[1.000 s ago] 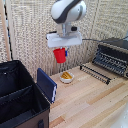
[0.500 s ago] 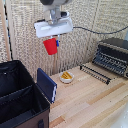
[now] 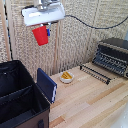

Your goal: Kindly spot and seek the red cup placed ahead of you. Cautiously adjust your gripper towards the red cup, gripping it gently. Find the after-storage area of the caddy. Relocate the red cup in your grip over the rear portion and softly release it into the compartment.

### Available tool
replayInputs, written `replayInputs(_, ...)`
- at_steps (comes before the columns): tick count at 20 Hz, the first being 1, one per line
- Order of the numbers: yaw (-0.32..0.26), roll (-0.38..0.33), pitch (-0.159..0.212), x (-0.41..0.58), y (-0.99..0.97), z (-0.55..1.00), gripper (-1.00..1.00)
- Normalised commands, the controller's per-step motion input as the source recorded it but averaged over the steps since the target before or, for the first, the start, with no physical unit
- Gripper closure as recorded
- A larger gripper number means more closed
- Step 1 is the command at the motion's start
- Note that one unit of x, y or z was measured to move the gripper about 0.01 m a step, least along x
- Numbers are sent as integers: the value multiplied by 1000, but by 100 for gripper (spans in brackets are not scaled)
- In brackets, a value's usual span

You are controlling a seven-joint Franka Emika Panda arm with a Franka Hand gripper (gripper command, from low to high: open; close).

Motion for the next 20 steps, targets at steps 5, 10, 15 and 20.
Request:
replayInputs(5, 27, 30, 0, 161, 831, 289, 100)
replayInputs(10, 23, 24, -1, 86, 882, 85, 100)
replayInputs(15, 39, 2, 0, 7, 888, -79, 100)
replayInputs(20, 48, -22, -22, 0, 816, -397, 100)
